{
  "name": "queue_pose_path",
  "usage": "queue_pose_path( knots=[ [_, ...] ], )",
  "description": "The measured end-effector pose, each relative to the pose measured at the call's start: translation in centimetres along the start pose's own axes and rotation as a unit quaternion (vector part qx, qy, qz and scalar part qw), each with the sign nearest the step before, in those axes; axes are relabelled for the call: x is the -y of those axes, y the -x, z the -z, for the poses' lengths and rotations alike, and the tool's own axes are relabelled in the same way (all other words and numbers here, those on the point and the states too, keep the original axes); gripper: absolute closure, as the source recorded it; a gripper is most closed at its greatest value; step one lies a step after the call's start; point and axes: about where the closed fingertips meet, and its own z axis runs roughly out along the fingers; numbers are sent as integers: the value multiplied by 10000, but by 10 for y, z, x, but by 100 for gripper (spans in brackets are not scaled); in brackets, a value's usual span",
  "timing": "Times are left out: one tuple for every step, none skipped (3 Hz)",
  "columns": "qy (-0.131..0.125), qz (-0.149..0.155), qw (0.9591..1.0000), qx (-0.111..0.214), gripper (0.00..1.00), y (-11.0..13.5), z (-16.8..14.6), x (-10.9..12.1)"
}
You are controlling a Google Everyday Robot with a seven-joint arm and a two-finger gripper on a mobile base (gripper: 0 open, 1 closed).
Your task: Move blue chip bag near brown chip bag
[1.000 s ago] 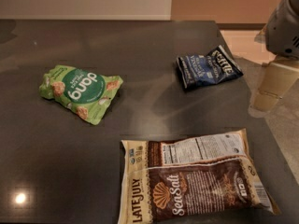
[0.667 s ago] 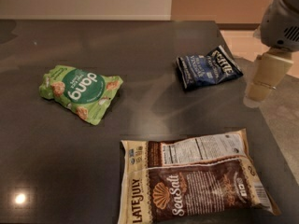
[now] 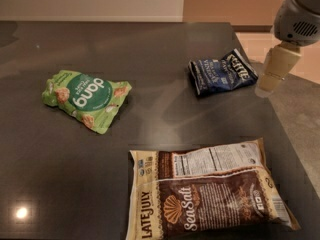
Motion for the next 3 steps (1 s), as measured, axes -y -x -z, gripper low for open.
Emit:
queue_pose_path(
  knots=[
    [-79, -229, 9997, 87, 0, -5, -23, 27],
    [-105, -510, 9983, 276, 0, -9, -49, 48],
    [3, -798, 9956, 485, 0, -11, -81, 55]
  ],
)
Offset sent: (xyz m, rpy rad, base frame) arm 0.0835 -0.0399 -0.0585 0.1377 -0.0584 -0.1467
